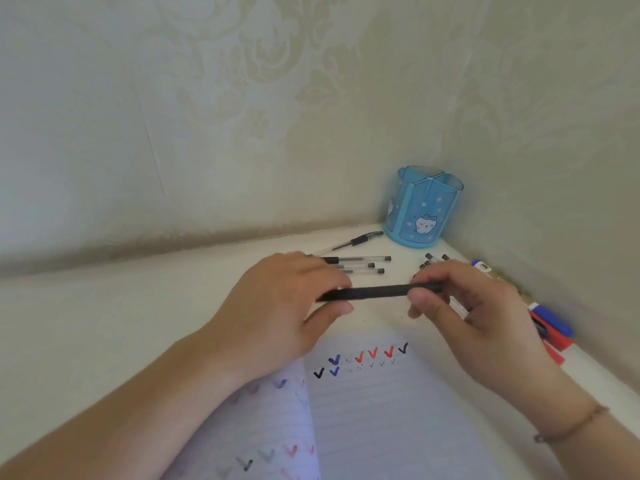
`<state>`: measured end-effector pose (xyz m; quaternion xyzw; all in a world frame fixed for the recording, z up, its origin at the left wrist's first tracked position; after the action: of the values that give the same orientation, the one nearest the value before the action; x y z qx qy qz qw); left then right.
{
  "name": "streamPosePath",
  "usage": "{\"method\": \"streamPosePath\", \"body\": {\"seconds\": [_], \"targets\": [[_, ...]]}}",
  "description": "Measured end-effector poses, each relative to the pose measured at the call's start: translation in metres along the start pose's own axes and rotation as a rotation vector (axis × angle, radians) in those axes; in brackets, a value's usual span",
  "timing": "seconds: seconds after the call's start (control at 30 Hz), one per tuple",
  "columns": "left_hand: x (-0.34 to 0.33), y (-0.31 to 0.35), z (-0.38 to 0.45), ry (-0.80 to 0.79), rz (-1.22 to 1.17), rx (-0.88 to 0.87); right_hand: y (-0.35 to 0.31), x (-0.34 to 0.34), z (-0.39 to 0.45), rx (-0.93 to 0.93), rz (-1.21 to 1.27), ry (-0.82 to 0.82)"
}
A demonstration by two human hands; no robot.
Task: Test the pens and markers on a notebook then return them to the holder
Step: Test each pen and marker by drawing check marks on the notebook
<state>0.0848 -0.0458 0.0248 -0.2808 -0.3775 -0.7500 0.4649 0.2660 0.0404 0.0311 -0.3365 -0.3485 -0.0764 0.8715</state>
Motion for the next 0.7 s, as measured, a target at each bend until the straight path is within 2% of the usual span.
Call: {"method": "streamPosePath", "body": {"seconds": [0.1, 0.17, 0.27, 0.5, 0.57, 0.63, 0.7], "targets": [[-0.003, 0.016, -0.004, -0.063, -0.124, -0.052, -0.022, 0.002, -0.007, -0.079, 0.475, 0.092], [-0.003, 0.022, -0.006, -0.104, -0.257, -0.065, -0.033, -0.005, -0.011, -0.100, 0.642, 0.044], [-0.007, 0.028, -0.009, -0.197, -0.327, -0.070, -0.041, -0.018, -0.015, -0.068, 0.561, -0.087], [-0.011, 0.030, -0.010, -0.278, -0.376, -0.055, -0.033, -0.012, -0.013, -0.043, 0.612, -0.092], [-0.011, 0.027, -0.010, -0.297, -0.364, -0.032, -0.019, -0.001, -0.010, -0.108, 0.789, -0.006], [-0.012, 0.022, -0.011, -0.331, -0.349, -0.008, -0.005, 0.005, -0.007, -0.215, 0.927, 0.002], [-0.015, 0.017, -0.013, -0.386, -0.284, -0.005, 0.005, 0.001, -0.007, -0.328, 0.794, -0.094]]}}
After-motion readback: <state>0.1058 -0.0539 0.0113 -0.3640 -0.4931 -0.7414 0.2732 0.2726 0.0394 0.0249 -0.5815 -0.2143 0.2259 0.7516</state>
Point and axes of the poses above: each hand's wrist, its own z-axis towards the middle knuckle, its own x-axis out of the back of the hand, y = z × x, the point moved 6 cm from there along z, towards the middle knuckle, and after that the axes turned 4 degrees about -z, right-handed, at the moved point
